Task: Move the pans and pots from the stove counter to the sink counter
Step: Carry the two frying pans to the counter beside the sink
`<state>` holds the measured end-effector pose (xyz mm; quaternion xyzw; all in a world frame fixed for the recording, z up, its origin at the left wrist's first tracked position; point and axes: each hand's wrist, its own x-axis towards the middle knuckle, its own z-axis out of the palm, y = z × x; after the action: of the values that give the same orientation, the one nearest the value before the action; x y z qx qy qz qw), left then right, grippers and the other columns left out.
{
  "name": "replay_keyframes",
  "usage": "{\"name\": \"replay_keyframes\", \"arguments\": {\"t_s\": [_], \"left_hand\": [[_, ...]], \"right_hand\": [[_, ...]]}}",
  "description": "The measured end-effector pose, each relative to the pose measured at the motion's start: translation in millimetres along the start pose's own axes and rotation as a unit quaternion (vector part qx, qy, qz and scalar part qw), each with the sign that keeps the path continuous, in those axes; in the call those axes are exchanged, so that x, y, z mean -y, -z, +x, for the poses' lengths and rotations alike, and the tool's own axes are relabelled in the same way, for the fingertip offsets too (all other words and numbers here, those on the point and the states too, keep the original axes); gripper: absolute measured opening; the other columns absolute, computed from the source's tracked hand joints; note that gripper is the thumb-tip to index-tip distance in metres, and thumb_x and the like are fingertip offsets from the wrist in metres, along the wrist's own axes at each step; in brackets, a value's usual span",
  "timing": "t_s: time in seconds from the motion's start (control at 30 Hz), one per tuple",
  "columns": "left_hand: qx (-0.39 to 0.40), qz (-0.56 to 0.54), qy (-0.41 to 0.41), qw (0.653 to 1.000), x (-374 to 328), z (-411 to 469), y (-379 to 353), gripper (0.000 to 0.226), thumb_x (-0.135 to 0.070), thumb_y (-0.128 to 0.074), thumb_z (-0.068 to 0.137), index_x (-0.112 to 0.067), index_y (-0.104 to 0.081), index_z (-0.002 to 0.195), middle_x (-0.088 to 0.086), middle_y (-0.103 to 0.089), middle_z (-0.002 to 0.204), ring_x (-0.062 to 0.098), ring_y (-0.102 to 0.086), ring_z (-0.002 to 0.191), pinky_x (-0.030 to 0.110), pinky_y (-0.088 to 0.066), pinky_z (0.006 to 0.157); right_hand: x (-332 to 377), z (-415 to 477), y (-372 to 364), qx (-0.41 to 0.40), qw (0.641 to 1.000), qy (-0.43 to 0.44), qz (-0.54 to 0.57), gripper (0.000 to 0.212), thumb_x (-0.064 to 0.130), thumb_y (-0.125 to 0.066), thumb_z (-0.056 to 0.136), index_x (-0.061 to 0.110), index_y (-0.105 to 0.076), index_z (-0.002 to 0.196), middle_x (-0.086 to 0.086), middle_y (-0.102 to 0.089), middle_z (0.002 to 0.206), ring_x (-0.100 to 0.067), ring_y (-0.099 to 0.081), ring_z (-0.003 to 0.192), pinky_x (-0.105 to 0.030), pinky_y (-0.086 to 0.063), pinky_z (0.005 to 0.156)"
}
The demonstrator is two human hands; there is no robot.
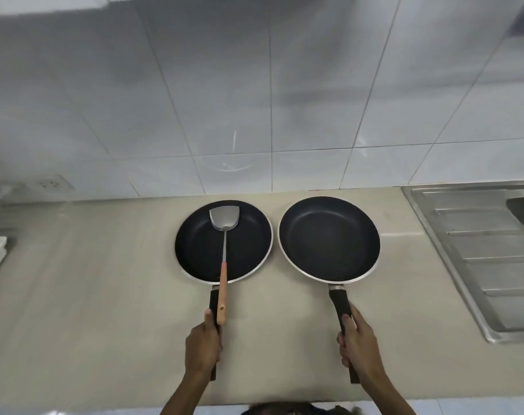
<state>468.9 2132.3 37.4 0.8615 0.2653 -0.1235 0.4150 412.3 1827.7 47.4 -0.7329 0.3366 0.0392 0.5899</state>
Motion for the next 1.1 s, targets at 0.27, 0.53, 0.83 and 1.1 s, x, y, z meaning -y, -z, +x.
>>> {"name": "replay_keyframes", "arguments": {"t_s": [0.27, 0.53, 0.83, 1.1], "left_hand": [[0.014, -0.016, -0.001, 1.000, -5, 16, -1, 0.074, -0.048, -0.023, 0.106, -0.008, -0.059, 0.056, 0.011, -0.066, 0.054, 0.028, -0.063, 0.051, 0.030, -0.044, 0.051], [0.019, -0.016, -0.025, 0.999, -15, 25, -10, 0.073, -0.048, -0.021, 0.106, -0.011, -0.058, 0.055, 0.011, -0.066, 0.056, 0.030, -0.065, 0.056, 0.033, -0.048, 0.055], [0.029, -0.012, -0.021, 0.999, -29, 47, -24, 0.074, -0.050, -0.019, 0.106, -0.013, -0.061, 0.057, 0.012, -0.067, 0.062, 0.034, -0.066, 0.065, 0.041, -0.053, 0.067], [0.038, -0.011, -0.008, 0.999, -30, 66, -30, 0.078, -0.055, -0.020, 0.104, -0.011, -0.059, 0.053, 0.001, -0.059, 0.042, 0.024, -0.060, 0.046, 0.037, -0.052, 0.056]], "right_hand": [[0, 15, -12, -0.008, 1.000, 0.002, 0.013, 0.042, 0.017, -0.038, 0.103, 0.036, -0.057, 0.136, -0.003, -0.047, 0.051, -0.017, -0.037, 0.039, -0.026, -0.035, 0.038], [9, 40, -9, -0.003, 1.000, -0.009, 0.019, 0.039, 0.020, -0.038, 0.105, 0.038, -0.056, 0.135, -0.004, -0.046, 0.052, -0.016, -0.036, 0.041, -0.027, -0.033, 0.039], [27, 70, -5, -0.005, 1.000, -0.006, -0.008, 0.042, 0.019, -0.039, 0.105, 0.032, -0.053, 0.143, -0.007, -0.048, 0.057, -0.015, -0.038, 0.041, -0.027, -0.035, 0.038], [31, 80, -9, -0.013, 0.999, -0.002, -0.035, 0.039, 0.021, -0.038, 0.104, 0.042, -0.054, 0.134, -0.005, -0.047, 0.054, -0.016, -0.039, 0.039, -0.027, -0.037, 0.038]]}}
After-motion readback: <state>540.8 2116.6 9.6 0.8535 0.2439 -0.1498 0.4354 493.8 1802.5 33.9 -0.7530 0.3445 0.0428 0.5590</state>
